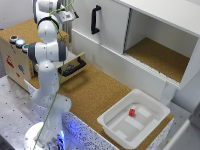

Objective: Lift the purple block

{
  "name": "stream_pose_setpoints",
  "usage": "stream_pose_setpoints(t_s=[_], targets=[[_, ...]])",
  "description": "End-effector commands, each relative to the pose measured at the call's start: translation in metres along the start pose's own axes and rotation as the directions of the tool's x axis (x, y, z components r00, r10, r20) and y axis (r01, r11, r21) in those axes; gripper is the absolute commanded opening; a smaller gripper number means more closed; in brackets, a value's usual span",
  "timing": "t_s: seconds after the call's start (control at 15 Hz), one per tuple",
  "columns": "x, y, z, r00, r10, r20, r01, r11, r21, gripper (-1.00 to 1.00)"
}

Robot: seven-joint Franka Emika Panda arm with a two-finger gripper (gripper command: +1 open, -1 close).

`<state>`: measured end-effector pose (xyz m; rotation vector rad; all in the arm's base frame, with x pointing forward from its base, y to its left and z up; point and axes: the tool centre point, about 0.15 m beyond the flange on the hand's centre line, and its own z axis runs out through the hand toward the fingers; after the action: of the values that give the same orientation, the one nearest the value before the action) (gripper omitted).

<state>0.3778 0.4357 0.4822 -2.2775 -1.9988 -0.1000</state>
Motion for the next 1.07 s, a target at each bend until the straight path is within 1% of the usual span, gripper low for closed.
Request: stream_pose_setpoints(t_s=[0.0,0.07,0.13,0.2,0.33,0.47,0.67,0.8,1.0], targets=[[0.046,-0.006,0.003,0.978,0.054,0.201,-0.049,0.998,-0.032,1.00],[0.049,-0.007,0.003,0.974,0.067,0.214,-0.054,0.996,-0.064,1.00],[0.049,-0.006,0.002,0.971,0.099,0.216,-0.083,0.993,-0.082,-1.00],[0.047,-0.005,0.001,0.968,0.113,0.224,-0.092,0.991,-0.100,-1.00],[0.044,-0.005,0.002,0.967,0.122,0.224,-0.102,0.990,-0.099,-1.00],[0.043,-0.006,0.009,0.965,0.117,0.234,-0.099,0.991,-0.085,-1.00],[0.040,-0.006,0.010,0.965,0.129,0.229,-0.112,0.990,-0.089,-1.00],[0.034,-0.004,0.002,0.963,0.152,0.222,-0.130,0.985,-0.111,-1.00],[0.022,-0.005,-0.020,0.966,0.171,0.193,-0.144,0.979,-0.143,-1.00]])
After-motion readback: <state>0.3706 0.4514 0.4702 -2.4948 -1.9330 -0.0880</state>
